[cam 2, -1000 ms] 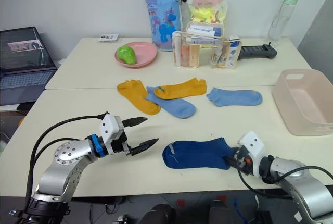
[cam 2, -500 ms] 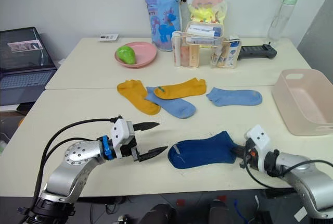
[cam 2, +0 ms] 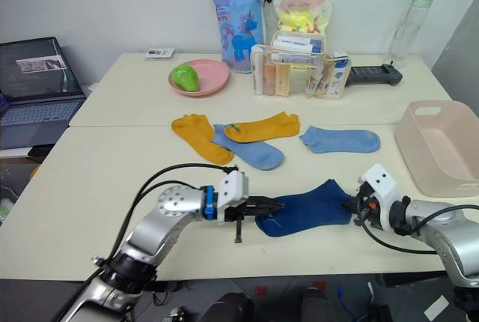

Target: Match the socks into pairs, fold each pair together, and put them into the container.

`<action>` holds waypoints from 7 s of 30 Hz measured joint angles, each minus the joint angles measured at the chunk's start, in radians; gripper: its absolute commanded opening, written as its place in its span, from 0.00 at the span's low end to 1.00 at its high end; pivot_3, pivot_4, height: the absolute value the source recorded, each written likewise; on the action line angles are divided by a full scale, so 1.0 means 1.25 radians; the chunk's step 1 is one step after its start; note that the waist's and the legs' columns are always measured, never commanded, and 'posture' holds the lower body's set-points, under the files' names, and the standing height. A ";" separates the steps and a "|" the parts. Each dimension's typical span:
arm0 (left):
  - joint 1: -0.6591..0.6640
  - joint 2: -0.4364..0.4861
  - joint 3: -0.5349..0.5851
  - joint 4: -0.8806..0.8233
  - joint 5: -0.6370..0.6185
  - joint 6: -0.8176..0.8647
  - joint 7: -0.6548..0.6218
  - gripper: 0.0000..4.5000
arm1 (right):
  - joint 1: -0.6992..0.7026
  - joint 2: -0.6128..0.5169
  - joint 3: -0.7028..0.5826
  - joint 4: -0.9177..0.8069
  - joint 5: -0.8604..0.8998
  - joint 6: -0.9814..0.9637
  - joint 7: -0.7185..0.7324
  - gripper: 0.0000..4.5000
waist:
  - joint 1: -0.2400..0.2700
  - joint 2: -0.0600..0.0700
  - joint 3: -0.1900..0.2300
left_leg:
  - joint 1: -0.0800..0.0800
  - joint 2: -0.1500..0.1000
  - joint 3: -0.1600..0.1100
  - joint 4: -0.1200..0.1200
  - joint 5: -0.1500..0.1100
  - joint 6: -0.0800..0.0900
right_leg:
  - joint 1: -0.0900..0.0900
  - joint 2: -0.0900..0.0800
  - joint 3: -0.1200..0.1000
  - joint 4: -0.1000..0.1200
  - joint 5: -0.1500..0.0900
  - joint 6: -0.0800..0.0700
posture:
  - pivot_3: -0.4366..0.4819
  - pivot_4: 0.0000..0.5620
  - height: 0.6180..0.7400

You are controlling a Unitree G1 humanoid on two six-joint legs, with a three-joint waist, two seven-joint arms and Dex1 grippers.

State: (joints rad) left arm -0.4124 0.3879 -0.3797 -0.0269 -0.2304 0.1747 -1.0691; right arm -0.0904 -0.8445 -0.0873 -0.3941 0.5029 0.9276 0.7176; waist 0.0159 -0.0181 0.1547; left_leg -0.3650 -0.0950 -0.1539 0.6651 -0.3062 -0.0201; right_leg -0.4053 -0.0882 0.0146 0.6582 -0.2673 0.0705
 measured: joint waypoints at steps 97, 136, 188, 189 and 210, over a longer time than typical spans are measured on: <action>0.078 0.126 0.014 -0.026 0.107 -0.019 -0.002 0.00 | -0.184 0.181 0.112 0.078 0.210 0.206 -0.087 0.99 | -0.014 0.000 -0.001 | 0.000 0.000 -0.003 -0.001 0.000 0.000 | -0.001 0.000 0.000 0.000 0.000 0.000 | 0.48 0.27 1.00; 0.014 0.153 0.143 -0.085 -0.101 0.198 -0.070 0.35 | -0.209 0.316 0.087 0.121 0.205 0.245 -0.105 0.00 | -0.015 0.002 -0.002 | 0.000 0.000 -0.004 -0.001 0.000 0.000 | -0.002 0.000 0.000 0.000 0.000 0.000 | 0.48 0.27 1.00; -0.308 -0.216 0.084 -0.038 -0.129 0.223 0.142 0.99 | -0.372 -0.303 0.163 0.795 -0.633 -0.850 -0.060 0.00 | -0.019 0.002 0.000 | 0.000 0.002 0.016 -0.001 0.000 0.000 | -0.003 0.001 0.007 0.000 0.000 0.001 | 0.48 0.27 1.00; -0.302 -0.215 0.080 -0.038 -0.129 0.225 0.142 0.99 | -0.384 -0.297 0.173 0.805 -0.638 -0.860 -0.045 0.00 | -0.018 0.002 0.000 | 0.000 0.002 0.016 -0.001 0.000 0.000 | -0.003 0.001 0.007 0.000 0.000 0.001 | 0.48 0.27 1.00; -0.285 -0.205 0.079 -0.055 -0.128 0.239 0.164 0.99 | -0.347 -0.274 0.183 0.791 -0.712 -0.877 -0.047 0.00 | -0.012 0.003 0.000 | 0.000 0.002 0.015 0.000 0.000 0.000 | -0.003 0.001 0.007 0.000 0.000 0.001 | 0.48 0.27 1.00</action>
State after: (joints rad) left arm -0.7690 0.1319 -0.2807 -0.0955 -0.3905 0.4732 -0.8645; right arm -0.5240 -1.1868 0.1412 0.5944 -0.3876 -0.1691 0.6590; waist 0.0003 -0.0149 0.1546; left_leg -0.3650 -0.0926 -0.1348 0.6648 -0.3059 -0.0201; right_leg -0.4089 -0.0871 0.0229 0.6586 -0.2676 0.0714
